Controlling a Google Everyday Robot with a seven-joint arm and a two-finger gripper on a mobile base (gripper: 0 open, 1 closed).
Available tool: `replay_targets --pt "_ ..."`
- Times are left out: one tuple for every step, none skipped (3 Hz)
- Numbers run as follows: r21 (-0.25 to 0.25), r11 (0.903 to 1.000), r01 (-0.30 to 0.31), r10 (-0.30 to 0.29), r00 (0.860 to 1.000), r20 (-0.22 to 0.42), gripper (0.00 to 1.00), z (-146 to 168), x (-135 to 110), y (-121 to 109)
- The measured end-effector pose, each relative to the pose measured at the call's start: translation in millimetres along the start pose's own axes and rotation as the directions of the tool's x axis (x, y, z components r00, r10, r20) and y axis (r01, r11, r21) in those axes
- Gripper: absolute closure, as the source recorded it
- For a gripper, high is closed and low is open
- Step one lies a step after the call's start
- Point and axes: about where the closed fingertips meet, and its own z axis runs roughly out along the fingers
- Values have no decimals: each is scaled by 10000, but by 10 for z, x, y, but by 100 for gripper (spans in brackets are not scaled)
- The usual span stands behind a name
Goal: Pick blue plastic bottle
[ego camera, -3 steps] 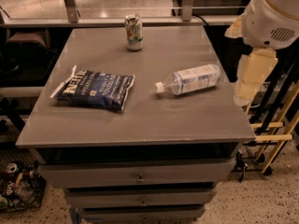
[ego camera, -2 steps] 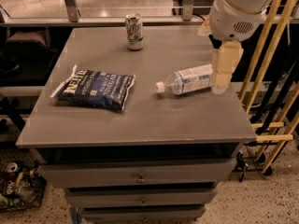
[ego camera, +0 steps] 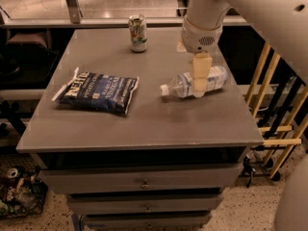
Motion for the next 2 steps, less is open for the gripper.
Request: replay_targets --pt "-316 9995 -37 29 9997 -251 0 260 75 -75" --pt "-491 9987 -136 116 9991 -402 18 408 171 -90"
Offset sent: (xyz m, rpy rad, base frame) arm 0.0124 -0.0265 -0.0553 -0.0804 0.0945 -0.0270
